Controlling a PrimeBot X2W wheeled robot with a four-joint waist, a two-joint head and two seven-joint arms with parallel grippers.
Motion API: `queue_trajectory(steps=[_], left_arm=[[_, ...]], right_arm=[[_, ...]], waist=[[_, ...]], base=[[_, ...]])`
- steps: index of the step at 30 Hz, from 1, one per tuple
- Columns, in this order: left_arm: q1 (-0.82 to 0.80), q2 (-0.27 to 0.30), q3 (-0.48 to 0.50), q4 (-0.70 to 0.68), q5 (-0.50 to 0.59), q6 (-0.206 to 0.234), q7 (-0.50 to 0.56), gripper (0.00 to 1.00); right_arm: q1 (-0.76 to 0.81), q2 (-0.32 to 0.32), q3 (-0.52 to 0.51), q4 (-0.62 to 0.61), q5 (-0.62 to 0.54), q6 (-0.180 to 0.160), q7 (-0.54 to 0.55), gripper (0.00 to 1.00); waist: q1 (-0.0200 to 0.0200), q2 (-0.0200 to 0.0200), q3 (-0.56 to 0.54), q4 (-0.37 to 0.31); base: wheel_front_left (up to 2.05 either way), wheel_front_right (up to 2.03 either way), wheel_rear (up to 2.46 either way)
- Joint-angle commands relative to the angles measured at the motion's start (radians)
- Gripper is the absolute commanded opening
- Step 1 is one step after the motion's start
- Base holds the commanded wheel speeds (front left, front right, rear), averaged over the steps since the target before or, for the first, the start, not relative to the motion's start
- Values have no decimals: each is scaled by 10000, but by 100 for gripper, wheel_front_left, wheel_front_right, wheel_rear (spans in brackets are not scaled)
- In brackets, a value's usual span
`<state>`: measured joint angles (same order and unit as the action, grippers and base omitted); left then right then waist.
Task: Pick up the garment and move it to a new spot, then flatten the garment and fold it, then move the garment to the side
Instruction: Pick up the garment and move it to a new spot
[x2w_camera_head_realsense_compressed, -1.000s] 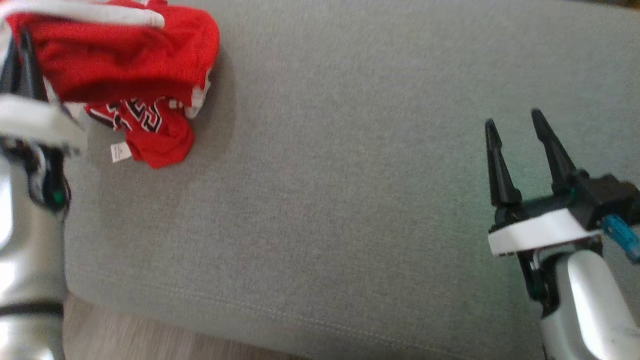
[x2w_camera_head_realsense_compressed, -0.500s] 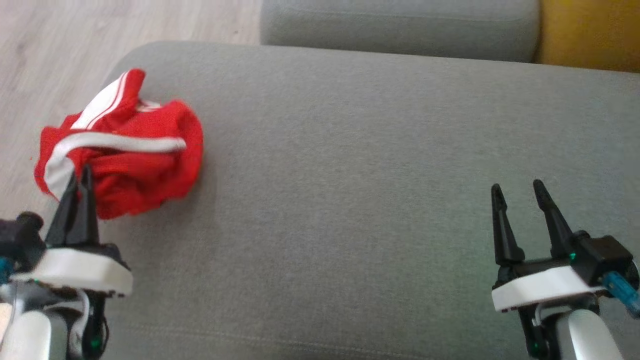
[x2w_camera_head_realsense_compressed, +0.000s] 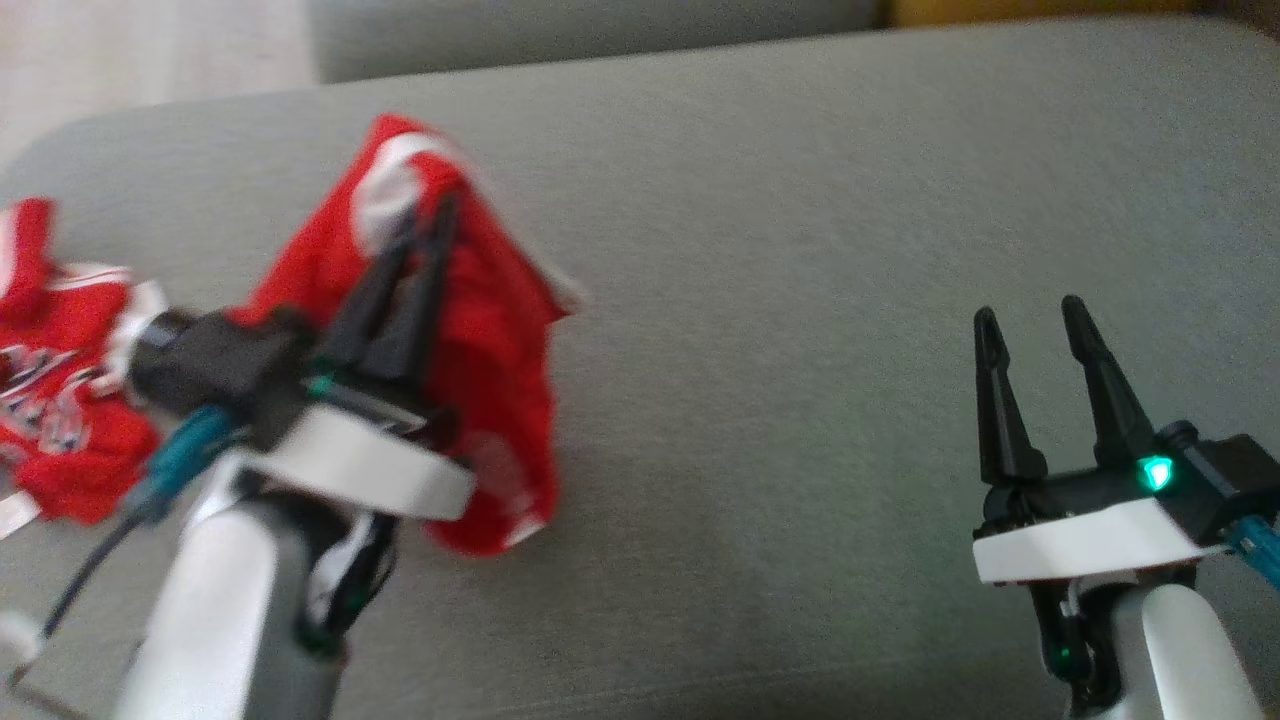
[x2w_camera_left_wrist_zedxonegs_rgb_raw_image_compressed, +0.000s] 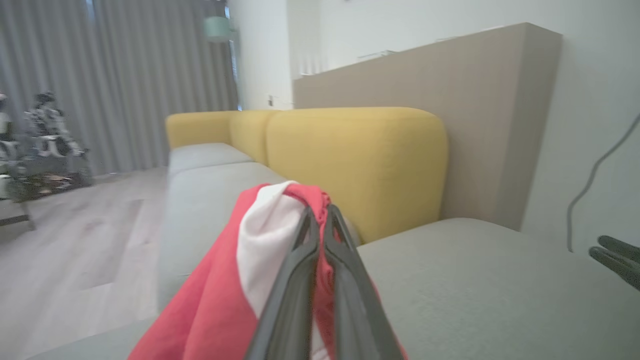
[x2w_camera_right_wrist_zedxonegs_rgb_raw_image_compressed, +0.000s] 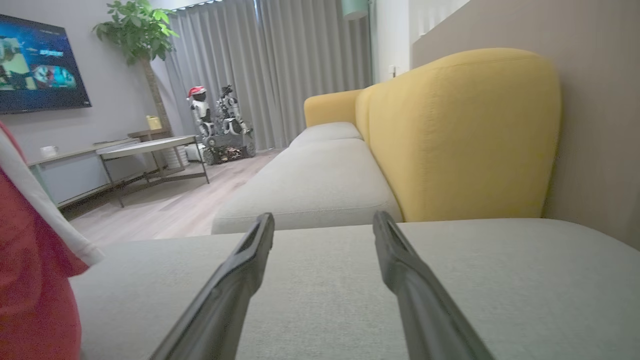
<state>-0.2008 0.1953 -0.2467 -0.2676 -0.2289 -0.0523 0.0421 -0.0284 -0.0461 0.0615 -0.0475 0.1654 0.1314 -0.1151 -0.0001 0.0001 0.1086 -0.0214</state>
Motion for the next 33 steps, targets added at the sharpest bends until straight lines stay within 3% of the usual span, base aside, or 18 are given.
queue_trajectory(steps=[1, 6, 10, 19, 20, 21, 28, 33], left_arm=[[-1026, -87, -111, 33, 181, -161, 56, 0], [-2218, -542, -1376, 1277, 136, -540, 227, 0], [-2926, -543, -2377, 2398, 160, -705, 286, 0], [-3213, -48, -4063, 4707, -228, -778, 293, 0], [-3254, -11, -4196, 4821, -313, -779, 174, 26], [-3274, 6, -4314, 4889, -414, -780, 41, 100], [-2928, -192, -4170, 4711, -1005, -617, -1311, 100], [-2153, -242, -3309, 4197, -1299, 433, -2288, 100]], right_arm=[[-465, -43, 310, -497, 151, -7, -14, 100], [-622, -42, 287, -549, 437, -7, -235, 100], [-710, -42, 277, -428, 690, -7, -490, 100], [-1109, -42, 446, 22, 1003, -7, -927, 100], [-1155, -42, 445, 84, 1000, -7, -957, 100], [-1196, -42, 440, 146, 1006, -7, -983, 100], [-1270, -42, 240, 503, 730, -7, -938, 100], [-1201, -41, 101, 534, 307, -7, -573, 100]], waist=[[1, -1, 1000, -1331], [1, -1, 1907, -2416], [1, -1, 2568, -2886], [1, -1, 3118, -2963], [1, -1, 3110, -2888], [1, -1, 3074, -2797], [1, -1, 2203, -1721], [1, -1, 1290, -674]], base=[[0, 0, 0], [0, 0, 0], [0, 0, 0], [0, 0, 0], [0, 0, 0], [0, 0, 0], [0, 0, 0], [0, 0, 0]])
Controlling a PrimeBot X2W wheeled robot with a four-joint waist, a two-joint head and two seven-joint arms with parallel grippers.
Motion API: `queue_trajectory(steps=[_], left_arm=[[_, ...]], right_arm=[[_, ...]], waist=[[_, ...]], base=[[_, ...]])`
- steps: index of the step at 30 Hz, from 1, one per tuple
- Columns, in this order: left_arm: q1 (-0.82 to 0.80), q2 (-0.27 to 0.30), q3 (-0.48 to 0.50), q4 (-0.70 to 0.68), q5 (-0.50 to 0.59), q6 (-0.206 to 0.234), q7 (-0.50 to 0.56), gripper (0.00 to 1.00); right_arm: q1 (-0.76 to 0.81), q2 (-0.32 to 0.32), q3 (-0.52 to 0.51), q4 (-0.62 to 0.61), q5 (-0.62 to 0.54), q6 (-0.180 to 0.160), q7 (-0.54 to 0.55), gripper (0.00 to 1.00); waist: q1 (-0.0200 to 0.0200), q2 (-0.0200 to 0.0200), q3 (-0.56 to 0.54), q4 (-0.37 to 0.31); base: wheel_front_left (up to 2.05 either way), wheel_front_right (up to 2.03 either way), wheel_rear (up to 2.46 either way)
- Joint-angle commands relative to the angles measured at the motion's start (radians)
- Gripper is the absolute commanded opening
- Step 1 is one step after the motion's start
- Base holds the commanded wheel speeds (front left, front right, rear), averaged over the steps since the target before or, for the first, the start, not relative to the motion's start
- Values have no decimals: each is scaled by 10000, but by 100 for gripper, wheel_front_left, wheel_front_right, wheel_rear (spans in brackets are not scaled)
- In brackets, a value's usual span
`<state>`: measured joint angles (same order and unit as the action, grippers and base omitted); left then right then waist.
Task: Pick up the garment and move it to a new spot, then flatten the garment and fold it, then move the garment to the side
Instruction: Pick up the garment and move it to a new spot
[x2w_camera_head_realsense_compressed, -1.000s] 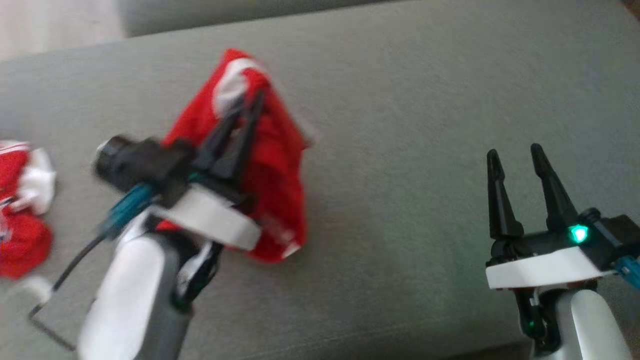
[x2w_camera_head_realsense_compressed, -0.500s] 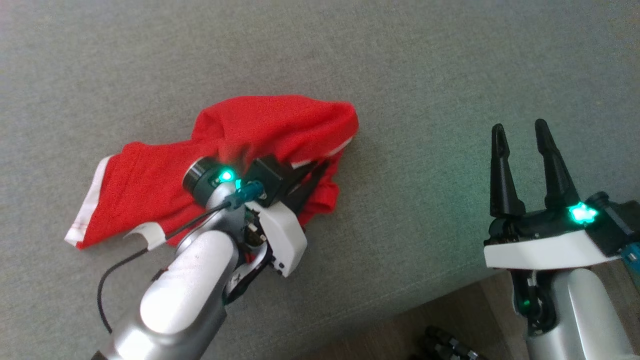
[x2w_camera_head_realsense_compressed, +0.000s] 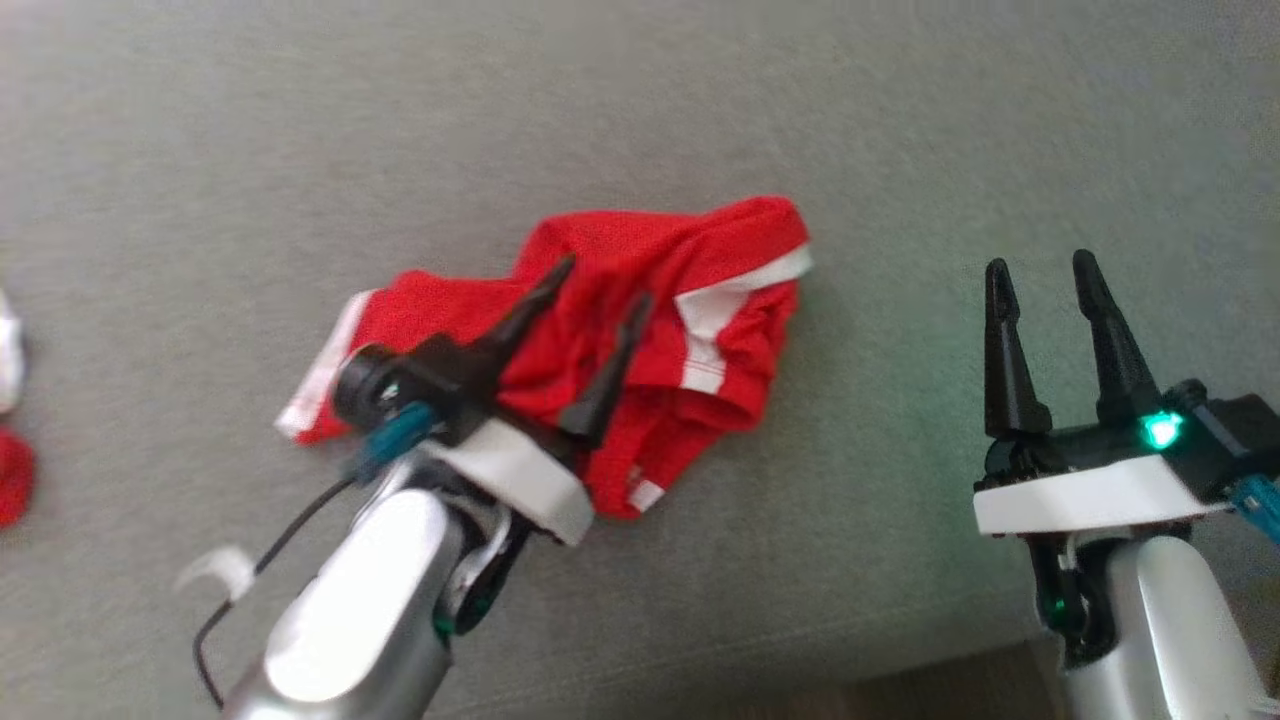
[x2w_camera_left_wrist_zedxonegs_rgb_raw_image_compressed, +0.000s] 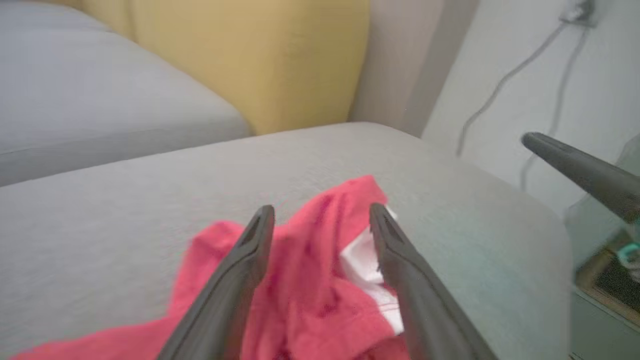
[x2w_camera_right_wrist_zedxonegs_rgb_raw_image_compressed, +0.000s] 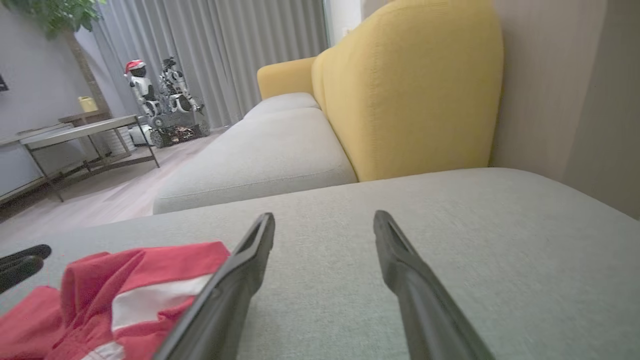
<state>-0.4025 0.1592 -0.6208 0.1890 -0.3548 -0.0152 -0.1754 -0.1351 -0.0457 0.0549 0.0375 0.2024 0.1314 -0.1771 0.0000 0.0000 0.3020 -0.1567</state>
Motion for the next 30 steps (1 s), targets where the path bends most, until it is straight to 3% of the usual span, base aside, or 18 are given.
queue_trajectory(steps=[1, 5, 10, 17, 30], left_arm=[[-12, 123, 655, -440, -99, 276, -267, 100], [450, 312, 1533, -569, -259, 927, -661, 100], [1024, 845, 2562, -566, -331, 1289, -829, 100], [2022, 1478, 3534, -874, -353, 1165, -860, 100], [3285, 1513, 3461, -893, -294, 961, -863, 100]], right_arm=[[-113, -45, 143, -336, -115, -7, 117, 100], [26, -45, 27, -386, -348, -7, 363, 100], [247, -45, -72, -394, -575, -7, 624, 100], [533, -45, -107, -252, -730, -7, 782, 100], [1548, -45, -214, -238, -680, -7, 972, 100]], waist=[[0, 0, -751, 832], [0, 0, -1169, 1405], [0, 0, -1543, 1871], [0, 0, -1956, 2027], [0, 0, -2902, 1863]], base=[[0, 0, 0], [0, 0, 0], [0, 0, 0], [0, 0, 0], [0, 0, 0]])
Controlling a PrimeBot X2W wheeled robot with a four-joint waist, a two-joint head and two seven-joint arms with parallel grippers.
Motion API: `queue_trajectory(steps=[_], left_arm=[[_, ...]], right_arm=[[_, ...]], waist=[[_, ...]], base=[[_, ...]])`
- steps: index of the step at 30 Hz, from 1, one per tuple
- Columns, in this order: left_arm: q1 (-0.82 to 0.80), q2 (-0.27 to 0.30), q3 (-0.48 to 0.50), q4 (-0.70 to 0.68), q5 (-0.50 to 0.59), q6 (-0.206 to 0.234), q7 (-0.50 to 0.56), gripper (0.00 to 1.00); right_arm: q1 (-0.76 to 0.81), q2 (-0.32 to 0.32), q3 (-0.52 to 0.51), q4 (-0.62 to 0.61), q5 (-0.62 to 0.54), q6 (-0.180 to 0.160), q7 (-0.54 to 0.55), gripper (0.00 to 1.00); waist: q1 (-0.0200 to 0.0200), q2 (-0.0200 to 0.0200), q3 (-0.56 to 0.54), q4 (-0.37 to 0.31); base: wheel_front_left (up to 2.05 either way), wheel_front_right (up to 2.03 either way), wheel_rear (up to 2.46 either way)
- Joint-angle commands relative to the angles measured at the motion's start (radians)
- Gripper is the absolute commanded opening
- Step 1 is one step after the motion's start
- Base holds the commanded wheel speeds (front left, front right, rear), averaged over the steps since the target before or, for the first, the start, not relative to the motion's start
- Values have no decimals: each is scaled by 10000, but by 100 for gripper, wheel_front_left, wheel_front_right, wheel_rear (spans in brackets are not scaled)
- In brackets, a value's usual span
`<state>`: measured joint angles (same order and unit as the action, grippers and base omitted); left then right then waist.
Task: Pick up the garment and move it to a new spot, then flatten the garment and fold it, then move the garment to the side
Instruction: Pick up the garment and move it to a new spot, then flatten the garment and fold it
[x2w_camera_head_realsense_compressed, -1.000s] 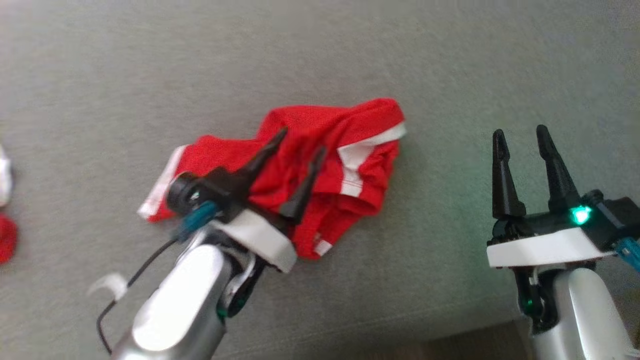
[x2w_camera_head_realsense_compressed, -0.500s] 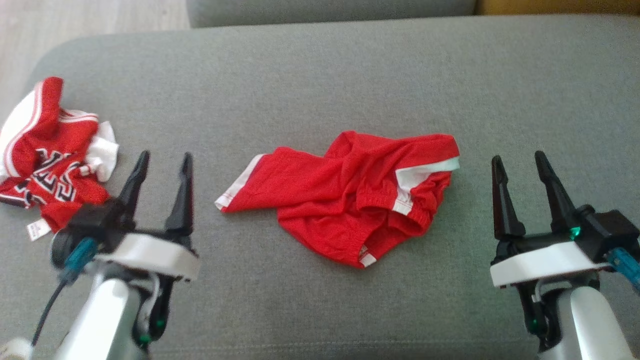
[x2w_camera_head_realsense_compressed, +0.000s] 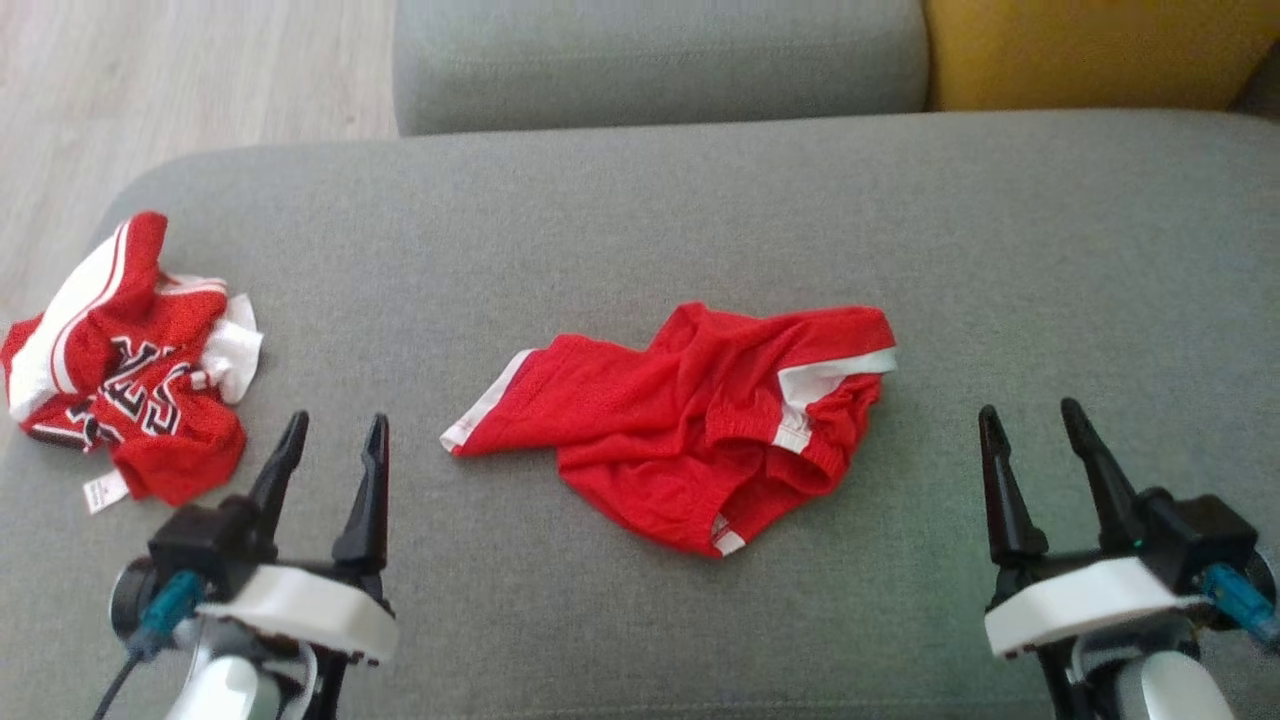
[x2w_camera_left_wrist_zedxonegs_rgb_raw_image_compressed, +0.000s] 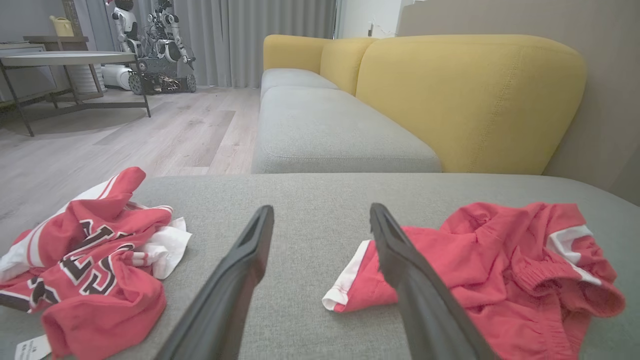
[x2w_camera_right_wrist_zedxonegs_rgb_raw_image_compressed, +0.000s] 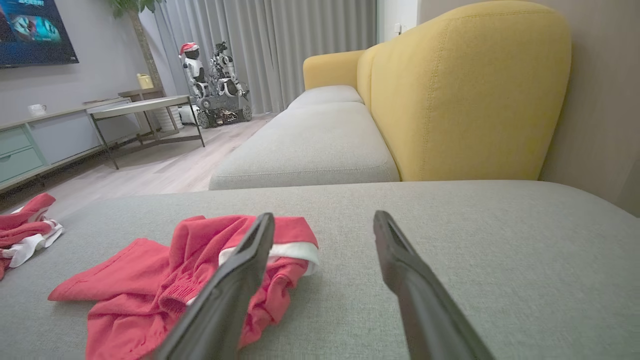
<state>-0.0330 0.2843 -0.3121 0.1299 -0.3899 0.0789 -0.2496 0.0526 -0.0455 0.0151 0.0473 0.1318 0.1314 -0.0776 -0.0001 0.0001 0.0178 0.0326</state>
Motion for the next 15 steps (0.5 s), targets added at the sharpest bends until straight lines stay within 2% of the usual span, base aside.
queue_trajectory(steps=[1, 15], left_arm=[[-337, 267, 366, -289, 61, 38, -121, 100], [-128, 535, 242, -442, 357, 336, -4, 100]], right_arm=[[-243, -47, 192, -358, 38, -7, 2, 100], [34, -47, 222, -677, 55, -7, 216, 100]], waist=[[1, -1, -139, -45], [1, -1, -297, -11]], base=[[0, 0, 0], [0, 0, 0]])
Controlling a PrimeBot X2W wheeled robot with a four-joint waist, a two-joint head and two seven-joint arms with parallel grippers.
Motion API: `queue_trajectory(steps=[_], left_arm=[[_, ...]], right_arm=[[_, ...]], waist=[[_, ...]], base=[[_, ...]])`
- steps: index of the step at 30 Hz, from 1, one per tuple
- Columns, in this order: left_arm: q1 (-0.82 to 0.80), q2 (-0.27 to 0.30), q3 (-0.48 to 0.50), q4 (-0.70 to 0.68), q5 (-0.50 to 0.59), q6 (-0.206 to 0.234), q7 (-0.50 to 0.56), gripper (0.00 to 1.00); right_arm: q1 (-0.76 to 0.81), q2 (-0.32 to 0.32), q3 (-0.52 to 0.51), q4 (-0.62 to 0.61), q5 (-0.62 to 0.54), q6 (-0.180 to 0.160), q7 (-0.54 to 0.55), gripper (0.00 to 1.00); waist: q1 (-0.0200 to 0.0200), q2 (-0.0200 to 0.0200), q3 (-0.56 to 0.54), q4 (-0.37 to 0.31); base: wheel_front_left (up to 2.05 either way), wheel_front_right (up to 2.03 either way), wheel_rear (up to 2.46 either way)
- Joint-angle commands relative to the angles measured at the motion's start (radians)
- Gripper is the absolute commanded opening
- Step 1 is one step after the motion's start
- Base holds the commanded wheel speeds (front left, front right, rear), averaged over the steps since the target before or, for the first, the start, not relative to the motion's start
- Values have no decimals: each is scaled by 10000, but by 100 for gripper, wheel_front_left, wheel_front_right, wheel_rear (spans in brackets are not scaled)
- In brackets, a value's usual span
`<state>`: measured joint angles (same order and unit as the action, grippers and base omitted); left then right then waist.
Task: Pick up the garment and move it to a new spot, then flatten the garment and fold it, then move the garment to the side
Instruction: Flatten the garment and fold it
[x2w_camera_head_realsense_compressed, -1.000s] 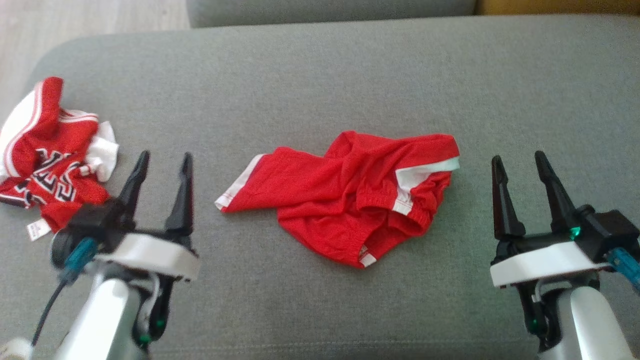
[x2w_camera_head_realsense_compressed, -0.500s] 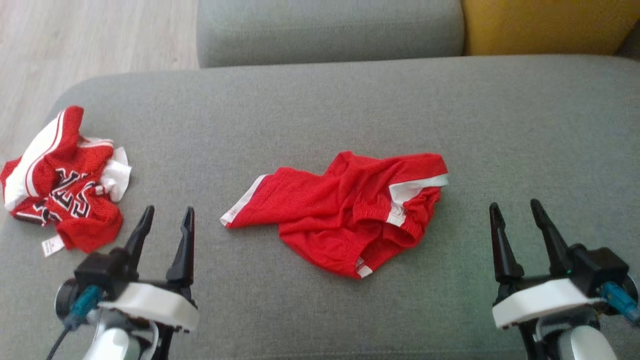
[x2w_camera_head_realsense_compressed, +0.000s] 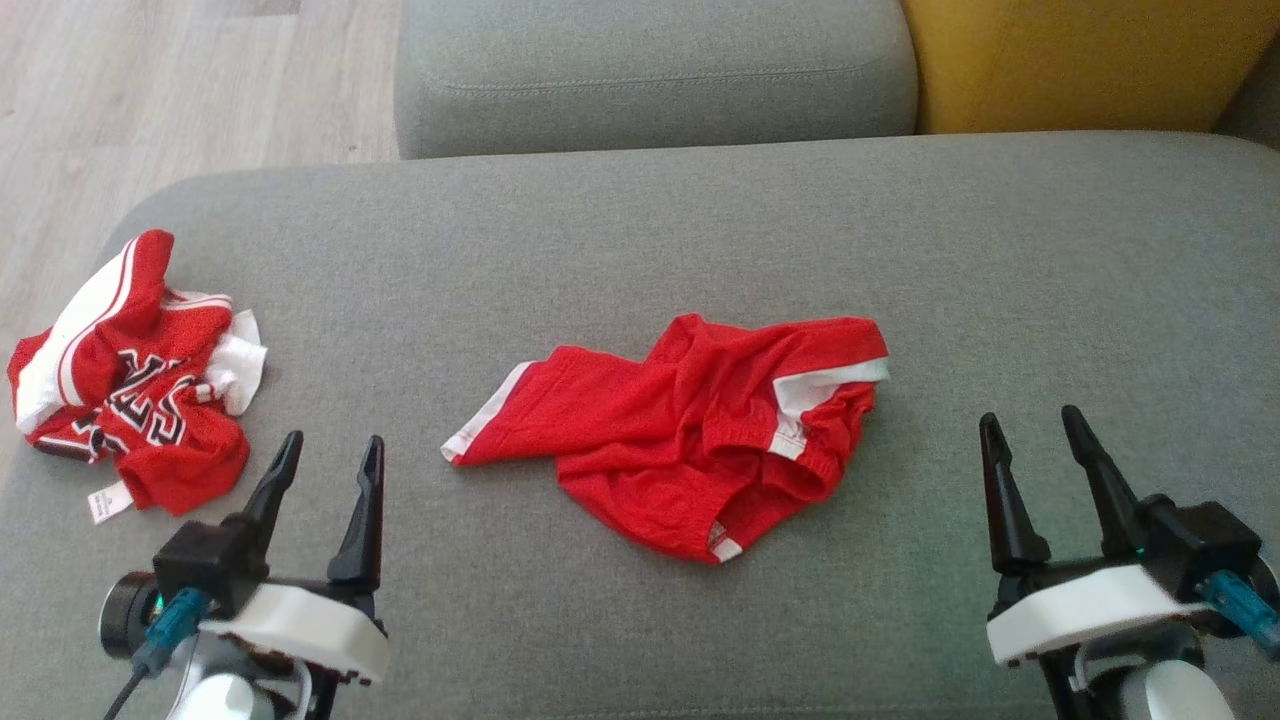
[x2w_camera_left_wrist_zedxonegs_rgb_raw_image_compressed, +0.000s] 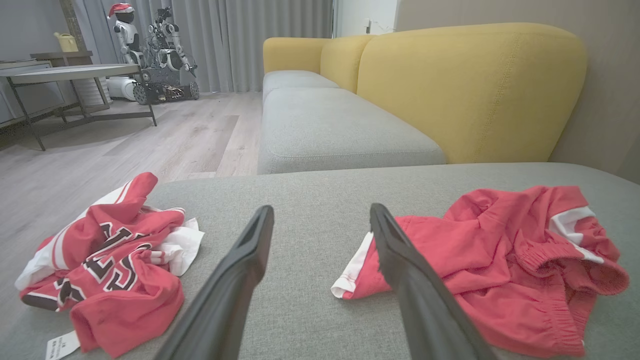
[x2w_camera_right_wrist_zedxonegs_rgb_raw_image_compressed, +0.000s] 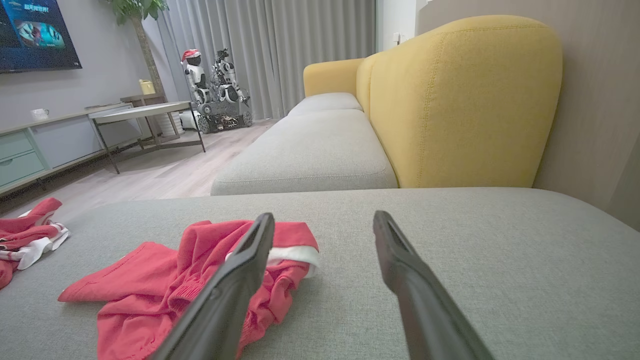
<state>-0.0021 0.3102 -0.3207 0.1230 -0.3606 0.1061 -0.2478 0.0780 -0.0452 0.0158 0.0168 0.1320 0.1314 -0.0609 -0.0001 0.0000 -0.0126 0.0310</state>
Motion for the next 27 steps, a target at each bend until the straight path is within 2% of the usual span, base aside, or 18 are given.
queue_trajectory(steps=[1, 17, 22, 27], left_arm=[[-448, 290, 317, -373, 75, 74, -4, 100], [-638, 442, 192, -526, 171, 201, 111, 100], [-914, 401, 137, -662, 199, 199, 124, 100], [-1341, 283, 65, -693, 262, 163, 60, 100]], right_arm=[[-220, -51, 211, -378, 58, -7, 52, 100], [-258, -51, 315, -270, 51, -7, 148, 100], [-412, -59, 1270, 46, -77, -7, 610, 100], [-737, -248, 2724, 1108, 125, -7, 1029, 100]], waist=[[1, 0, 11, 13], [1, 0, 134, 164], [1, 0, 473, 482], [1, 0, 990, 1033]], base=[[0, 0, 0], [0, 0, 0], [0, 0, 0], [0, 0, 0]])
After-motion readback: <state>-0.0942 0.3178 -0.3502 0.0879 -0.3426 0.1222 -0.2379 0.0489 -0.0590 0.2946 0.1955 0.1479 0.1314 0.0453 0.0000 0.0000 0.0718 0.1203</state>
